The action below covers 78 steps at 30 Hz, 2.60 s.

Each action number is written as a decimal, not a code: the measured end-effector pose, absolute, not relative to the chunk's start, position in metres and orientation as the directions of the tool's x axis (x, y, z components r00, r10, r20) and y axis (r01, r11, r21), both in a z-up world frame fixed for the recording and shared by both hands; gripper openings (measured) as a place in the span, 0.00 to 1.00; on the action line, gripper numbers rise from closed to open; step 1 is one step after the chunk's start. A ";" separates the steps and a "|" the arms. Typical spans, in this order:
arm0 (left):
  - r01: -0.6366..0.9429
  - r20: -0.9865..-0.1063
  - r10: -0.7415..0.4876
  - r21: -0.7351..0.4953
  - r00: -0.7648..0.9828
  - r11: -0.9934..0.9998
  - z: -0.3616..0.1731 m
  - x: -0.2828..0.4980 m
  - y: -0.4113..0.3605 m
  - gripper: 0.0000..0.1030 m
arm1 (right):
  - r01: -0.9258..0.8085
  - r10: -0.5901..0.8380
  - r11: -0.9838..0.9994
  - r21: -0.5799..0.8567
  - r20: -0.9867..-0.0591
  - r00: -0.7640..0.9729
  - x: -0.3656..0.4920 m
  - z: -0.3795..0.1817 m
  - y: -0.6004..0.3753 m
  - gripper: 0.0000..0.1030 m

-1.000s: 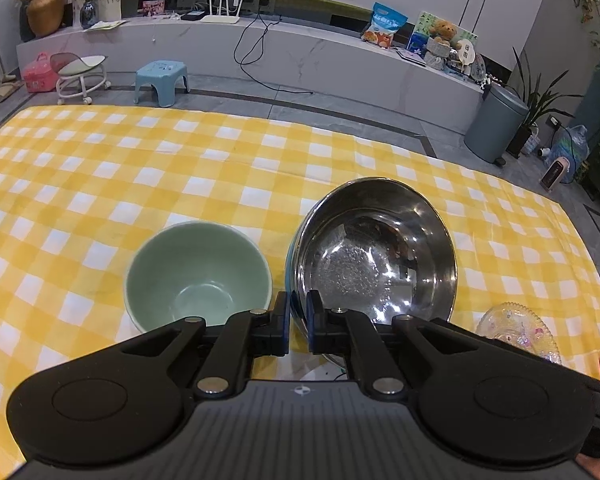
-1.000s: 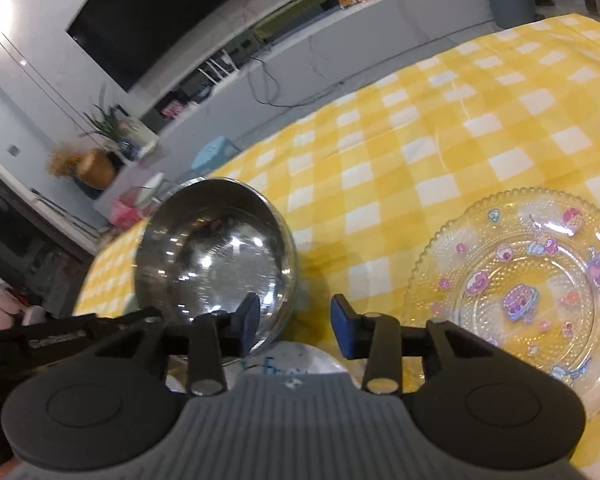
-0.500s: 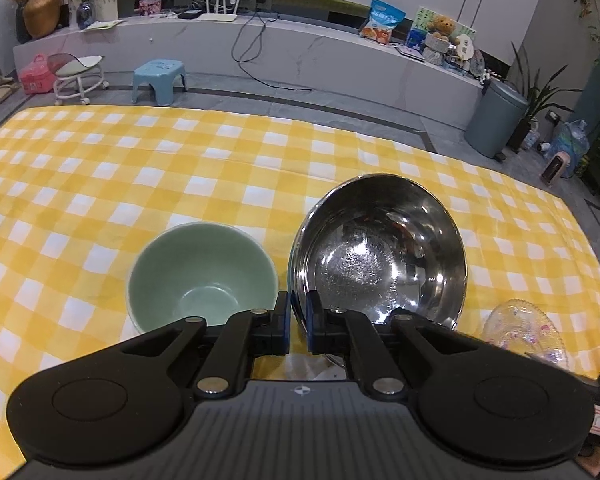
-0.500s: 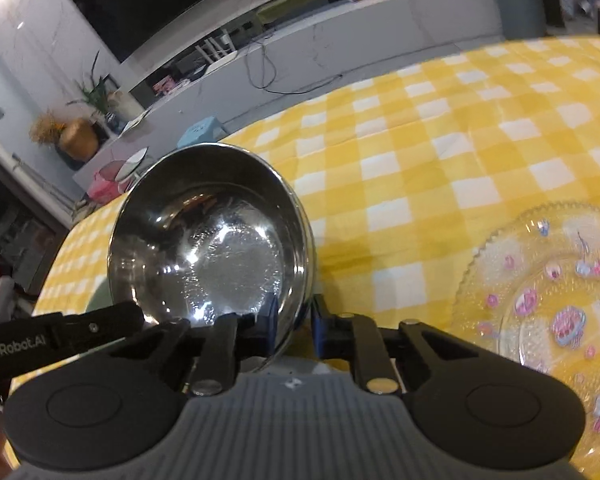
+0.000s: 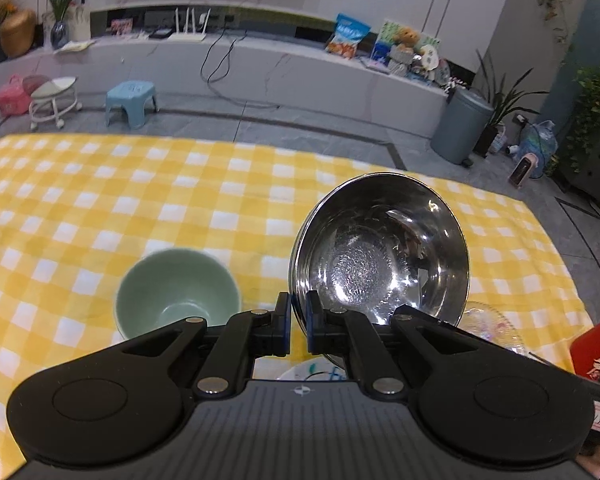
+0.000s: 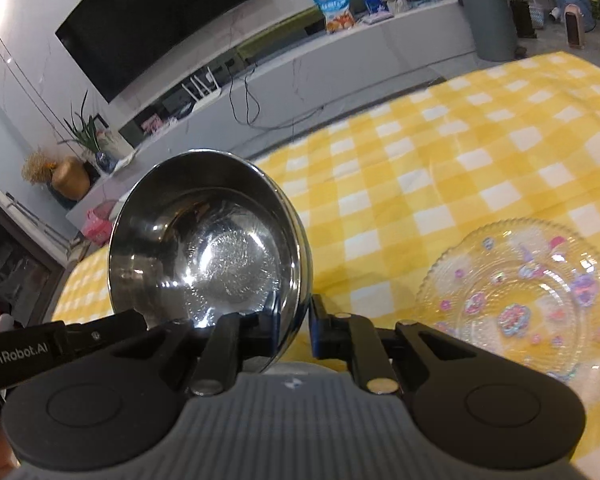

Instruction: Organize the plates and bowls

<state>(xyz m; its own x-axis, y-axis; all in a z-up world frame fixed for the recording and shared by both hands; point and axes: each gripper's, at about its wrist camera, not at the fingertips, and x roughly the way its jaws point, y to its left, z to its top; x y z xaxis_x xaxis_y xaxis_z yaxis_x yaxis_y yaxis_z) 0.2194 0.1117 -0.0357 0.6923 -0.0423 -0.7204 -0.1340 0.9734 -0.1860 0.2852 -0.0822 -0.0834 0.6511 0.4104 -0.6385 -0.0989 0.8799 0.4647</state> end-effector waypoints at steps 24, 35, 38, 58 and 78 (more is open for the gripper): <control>-0.082 -0.653 -0.018 -0.122 0.757 0.989 0.037 0.129 0.076 0.04 | -0.155 0.473 0.844 0.514 -0.574 0.669 0.162 0.003 -0.128 0.13; -0.070 -0.660 0.014 -0.058 0.751 0.996 0.041 0.089 0.071 0.04 | -0.225 0.568 0.799 0.557 -0.578 0.586 0.118 0.005 -0.134 0.13; -0.079 -0.681 0.029 -0.041 0.732 0.996 0.034 0.085 0.073 0.04 | -0.238 0.586 0.794 0.560 -0.600 0.544 0.111 -0.003 -0.131 0.14; -0.004 -0.800 -0.072 -0.093 0.595 0.996 -0.002 0.072 0.105 0.09 | -0.266 0.672 0.740 0.618 -0.692 0.263 0.106 -0.053 -0.108 0.17; -0.056 -0.833 -0.123 -0.182 0.539 0.982 -0.017 0.081 0.130 0.19 | -0.311 0.621 0.780 0.543 -0.732 0.281 0.108 -0.054 -0.091 0.31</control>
<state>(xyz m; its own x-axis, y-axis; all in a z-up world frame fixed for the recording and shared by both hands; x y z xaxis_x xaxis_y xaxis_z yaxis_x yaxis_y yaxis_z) 0.0806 0.1302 -0.0167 0.5388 -0.1233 -0.8334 -0.0561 0.9818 -0.1816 0.1079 -0.0912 -0.0543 0.2814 0.6208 -0.7317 -0.3110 0.7803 0.5425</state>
